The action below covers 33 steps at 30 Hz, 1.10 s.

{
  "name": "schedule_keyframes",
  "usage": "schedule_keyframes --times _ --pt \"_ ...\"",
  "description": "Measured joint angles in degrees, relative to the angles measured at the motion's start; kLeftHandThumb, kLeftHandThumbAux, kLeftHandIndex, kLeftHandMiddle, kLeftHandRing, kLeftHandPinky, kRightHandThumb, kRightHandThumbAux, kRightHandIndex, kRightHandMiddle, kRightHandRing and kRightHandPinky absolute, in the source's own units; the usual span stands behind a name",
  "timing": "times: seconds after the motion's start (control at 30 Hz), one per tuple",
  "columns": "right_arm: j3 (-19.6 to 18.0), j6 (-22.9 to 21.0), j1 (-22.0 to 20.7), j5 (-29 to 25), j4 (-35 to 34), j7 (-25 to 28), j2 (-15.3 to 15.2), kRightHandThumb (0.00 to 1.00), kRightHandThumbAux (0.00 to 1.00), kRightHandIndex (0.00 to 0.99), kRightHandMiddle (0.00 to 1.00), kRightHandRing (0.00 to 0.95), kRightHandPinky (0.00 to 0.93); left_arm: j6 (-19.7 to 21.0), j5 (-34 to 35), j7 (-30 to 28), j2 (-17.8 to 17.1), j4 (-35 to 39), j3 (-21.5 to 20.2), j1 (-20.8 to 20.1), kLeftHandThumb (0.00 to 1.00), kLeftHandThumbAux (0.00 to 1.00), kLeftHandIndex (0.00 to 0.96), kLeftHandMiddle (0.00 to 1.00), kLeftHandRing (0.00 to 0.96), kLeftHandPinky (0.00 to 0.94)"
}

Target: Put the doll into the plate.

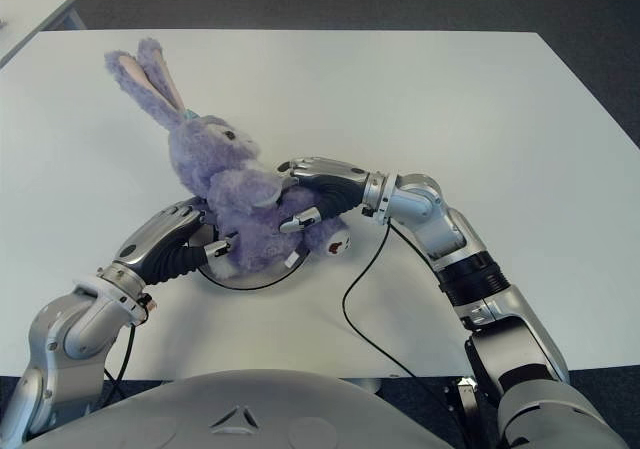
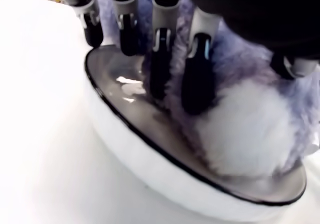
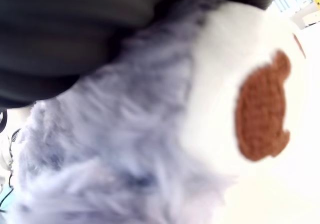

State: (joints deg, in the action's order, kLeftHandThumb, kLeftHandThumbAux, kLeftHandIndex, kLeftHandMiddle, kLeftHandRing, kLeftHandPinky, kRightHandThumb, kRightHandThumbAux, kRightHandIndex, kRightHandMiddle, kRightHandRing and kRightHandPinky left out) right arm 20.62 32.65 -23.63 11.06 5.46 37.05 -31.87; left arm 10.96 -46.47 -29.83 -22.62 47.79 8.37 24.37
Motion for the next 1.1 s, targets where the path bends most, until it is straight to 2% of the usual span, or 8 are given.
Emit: schedule_keyframes --times 0.13,0.37,0.63,0.83,1.1 --pt "-0.9 0.2 -0.6 0.1 0.5 -0.2 -0.3 0.207 0.204 0.0 0.0 0.0 0.0 -1.3 1.8 1.6 0.4 0.1 -1.4 1.6 0.298 0.106 0.0 0.0 0.0 0.0" --pt "-2.0 1.4 -1.8 -0.2 2.9 -0.1 -0.5 0.197 0.239 0.0 0.0 0.0 0.0 -6.7 7.2 5.9 -0.1 -0.1 -7.0 5.5 0.273 0.113 0.0 0.0 0.0 0.0" --pt "-3.2 1.7 -2.0 -0.5 3.9 0.5 -1.0 0.232 0.264 0.003 0.0 0.0 0.0 -10.7 11.4 8.1 -0.3 -0.7 -12.1 6.9 0.268 0.14 0.0 0.0 0.0 0.0" --pt "-4.1 1.7 -2.0 -1.2 3.9 0.8 -1.1 0.261 0.277 0.027 0.0 0.0 0.0 -11.9 14.0 8.4 -0.3 -0.7 -14.6 8.4 0.28 0.144 0.0 0.0 0.0 0.0" --pt "-4.8 1.7 -2.0 -1.4 3.9 0.9 -1.1 0.271 0.279 0.036 0.0 0.0 0.0 -12.1 15.0 8.3 -0.4 -0.6 -15.9 9.4 0.31 0.133 0.0 0.0 0.0 0.0"
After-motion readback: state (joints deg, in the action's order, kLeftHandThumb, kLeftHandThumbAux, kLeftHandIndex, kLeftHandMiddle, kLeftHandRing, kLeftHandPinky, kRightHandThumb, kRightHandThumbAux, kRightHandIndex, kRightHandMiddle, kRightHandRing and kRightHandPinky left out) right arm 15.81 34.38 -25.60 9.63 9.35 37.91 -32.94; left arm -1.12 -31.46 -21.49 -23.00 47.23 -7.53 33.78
